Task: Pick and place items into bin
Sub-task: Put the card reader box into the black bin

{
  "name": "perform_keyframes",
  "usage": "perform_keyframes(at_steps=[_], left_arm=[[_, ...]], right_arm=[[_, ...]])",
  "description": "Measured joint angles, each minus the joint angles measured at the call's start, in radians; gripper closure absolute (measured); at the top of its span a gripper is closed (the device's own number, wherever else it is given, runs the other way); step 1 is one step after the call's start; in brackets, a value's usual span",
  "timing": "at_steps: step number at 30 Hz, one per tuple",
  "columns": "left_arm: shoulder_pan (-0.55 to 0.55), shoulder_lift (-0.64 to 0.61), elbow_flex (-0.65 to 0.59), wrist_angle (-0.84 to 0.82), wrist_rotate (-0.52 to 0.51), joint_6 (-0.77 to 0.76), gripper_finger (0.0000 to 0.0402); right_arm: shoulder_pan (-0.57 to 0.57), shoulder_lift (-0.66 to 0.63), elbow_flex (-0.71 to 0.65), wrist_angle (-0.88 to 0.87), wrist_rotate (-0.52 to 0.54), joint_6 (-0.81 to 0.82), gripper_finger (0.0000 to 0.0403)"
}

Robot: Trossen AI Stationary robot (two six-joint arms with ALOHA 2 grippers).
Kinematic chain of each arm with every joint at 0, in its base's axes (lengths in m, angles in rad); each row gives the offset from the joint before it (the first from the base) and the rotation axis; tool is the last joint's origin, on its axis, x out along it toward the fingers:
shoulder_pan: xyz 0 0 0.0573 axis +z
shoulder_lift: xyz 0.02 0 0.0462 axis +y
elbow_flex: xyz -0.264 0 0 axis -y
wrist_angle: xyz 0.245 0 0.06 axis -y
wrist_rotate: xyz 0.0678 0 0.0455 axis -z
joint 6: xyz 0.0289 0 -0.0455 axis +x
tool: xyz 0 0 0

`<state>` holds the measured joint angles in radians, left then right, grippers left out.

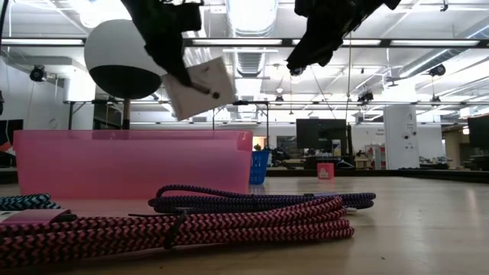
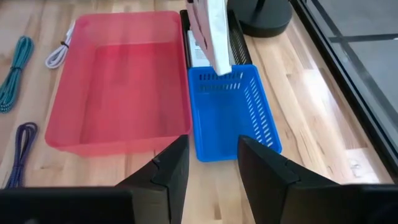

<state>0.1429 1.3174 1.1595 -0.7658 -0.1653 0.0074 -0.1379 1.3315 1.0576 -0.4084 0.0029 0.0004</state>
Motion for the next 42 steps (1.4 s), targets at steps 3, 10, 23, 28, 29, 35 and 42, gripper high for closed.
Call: perform_keyframes(at_steps=[3,10,23,28,29,35,42], left_arm=[[0.0,0.0,0.0,-0.072,-0.042,0.0,0.0379],[0.0,0.0,-0.003,-0.189,-0.144,0.004,0.0379],[0.002,0.004,-0.098,-0.234,-0.24,0.058,0.0379],[0.002,0.004,-0.172,-0.188,-0.299,0.056,0.0379],[0.002,0.004,-0.179,-0.181,-0.307,0.061,0.0379],[0.002,0.004,-0.224,-0.106,-0.319,0.112,0.0379],[0.002,0.004,-0.231,-0.062,-0.325,0.12,0.0379]], right_arm=[[0.0,0.0,0.0,0.0,0.0,0.0,0.0285],[-0.001,0.0,0.0,0.001,0.0,0.0,0.0285],[0.0,0.0,-0.005,0.001,0.001,0.0,0.0288],[0.0,0.0,-0.013,0.001,0.001,0.0,0.0285],[0.0,0.0,-0.014,0.001,0.001,0.0,0.0285],[0.0,0.0,-0.02,0.001,0.001,0.0,0.0293],[0.0,0.0,-0.021,0.001,0.001,-0.003,0.0291]])
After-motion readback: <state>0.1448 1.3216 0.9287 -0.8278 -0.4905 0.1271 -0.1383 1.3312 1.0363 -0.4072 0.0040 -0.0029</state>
